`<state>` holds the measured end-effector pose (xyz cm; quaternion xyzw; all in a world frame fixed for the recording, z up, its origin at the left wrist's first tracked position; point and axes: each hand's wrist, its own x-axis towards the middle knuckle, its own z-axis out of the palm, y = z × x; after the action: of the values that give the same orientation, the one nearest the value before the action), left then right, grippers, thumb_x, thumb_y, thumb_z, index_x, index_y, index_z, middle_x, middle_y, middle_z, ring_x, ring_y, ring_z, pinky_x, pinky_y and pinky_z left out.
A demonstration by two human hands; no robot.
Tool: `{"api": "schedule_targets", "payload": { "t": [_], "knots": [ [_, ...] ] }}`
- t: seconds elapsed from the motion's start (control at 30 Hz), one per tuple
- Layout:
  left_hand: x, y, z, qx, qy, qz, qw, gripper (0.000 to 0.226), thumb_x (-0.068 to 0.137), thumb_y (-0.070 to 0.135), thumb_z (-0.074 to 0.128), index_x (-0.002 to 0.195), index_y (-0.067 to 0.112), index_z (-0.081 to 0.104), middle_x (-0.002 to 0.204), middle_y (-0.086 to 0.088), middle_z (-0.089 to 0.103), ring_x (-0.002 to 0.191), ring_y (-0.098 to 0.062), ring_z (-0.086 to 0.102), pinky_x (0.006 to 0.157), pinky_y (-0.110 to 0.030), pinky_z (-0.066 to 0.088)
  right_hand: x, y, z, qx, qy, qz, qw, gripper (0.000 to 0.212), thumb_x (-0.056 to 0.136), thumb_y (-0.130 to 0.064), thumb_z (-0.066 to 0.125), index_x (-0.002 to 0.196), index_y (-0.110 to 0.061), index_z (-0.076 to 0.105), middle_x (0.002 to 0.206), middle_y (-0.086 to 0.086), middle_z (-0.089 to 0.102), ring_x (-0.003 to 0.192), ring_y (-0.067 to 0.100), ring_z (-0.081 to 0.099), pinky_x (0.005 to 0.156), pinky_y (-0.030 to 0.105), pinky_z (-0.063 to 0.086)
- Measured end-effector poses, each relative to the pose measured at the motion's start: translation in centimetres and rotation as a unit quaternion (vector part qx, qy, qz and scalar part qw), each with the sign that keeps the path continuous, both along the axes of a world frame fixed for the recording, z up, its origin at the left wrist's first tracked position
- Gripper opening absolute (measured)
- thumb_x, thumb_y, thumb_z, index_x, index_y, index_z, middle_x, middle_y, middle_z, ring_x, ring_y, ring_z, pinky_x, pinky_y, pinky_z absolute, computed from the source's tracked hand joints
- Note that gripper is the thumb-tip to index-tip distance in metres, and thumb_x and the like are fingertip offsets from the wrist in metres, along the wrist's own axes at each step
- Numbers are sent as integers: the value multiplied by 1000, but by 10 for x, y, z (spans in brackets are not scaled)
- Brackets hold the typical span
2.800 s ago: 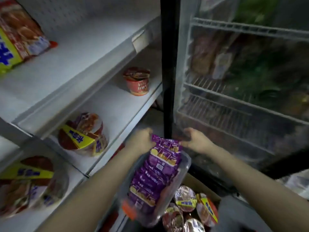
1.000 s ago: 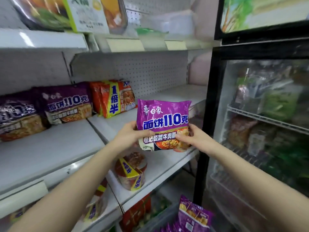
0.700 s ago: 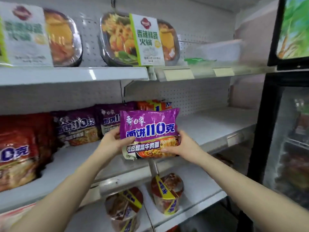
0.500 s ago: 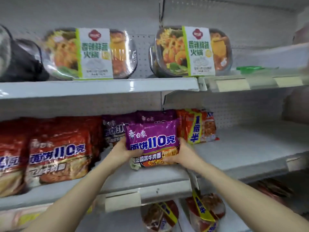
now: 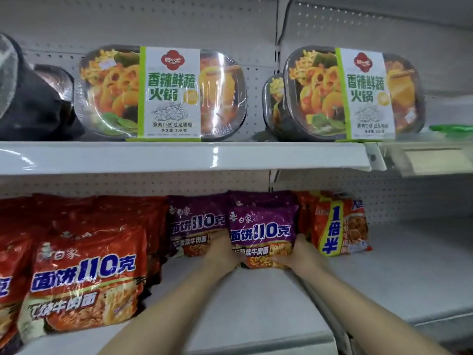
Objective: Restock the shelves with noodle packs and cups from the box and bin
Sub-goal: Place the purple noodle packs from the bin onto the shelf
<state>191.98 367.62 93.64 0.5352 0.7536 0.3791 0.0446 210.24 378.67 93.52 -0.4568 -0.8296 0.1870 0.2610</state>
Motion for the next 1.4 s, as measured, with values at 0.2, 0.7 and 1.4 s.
{"api": "schedule_targets", "payload": {
  "t": [0.2, 0.7, 1.4],
  "knots": [
    [-10, 41, -20, 20, 15, 80, 996, 46, 83, 22, 75, 121, 22, 49, 118, 4, 64, 102, -9, 58, 85, -23, 44, -22, 14, 10, 25, -49, -68, 996, 69, 81, -55, 68, 127, -15, 35, 112, 0, 64, 101, 24, 66, 84, 39, 55],
    [4, 12, 40, -31, 55, 140, 988, 46, 90, 19, 61, 130, 12, 38, 114, -9, 64, 94, -28, 65, 75, -37, 53, 0, 8, 26, 23, -68, -72, 995, 62, 85, -60, 59, 126, -16, 43, 113, 2, 63, 99, 24, 64, 80, 38, 55],
    [335, 13, -28, 159, -167, -317, 920, 30, 88, 4, 59, 109, 25, 62, 99, 13, 66, 84, 2, 59, 79, -13, 46, 372, -71, -70, 0, -22, -308, 951, 45, 88, -34, 66, 126, -12, 57, 124, 14, 56, 115, 33, 55, 96, 40, 46]
  ]
}}
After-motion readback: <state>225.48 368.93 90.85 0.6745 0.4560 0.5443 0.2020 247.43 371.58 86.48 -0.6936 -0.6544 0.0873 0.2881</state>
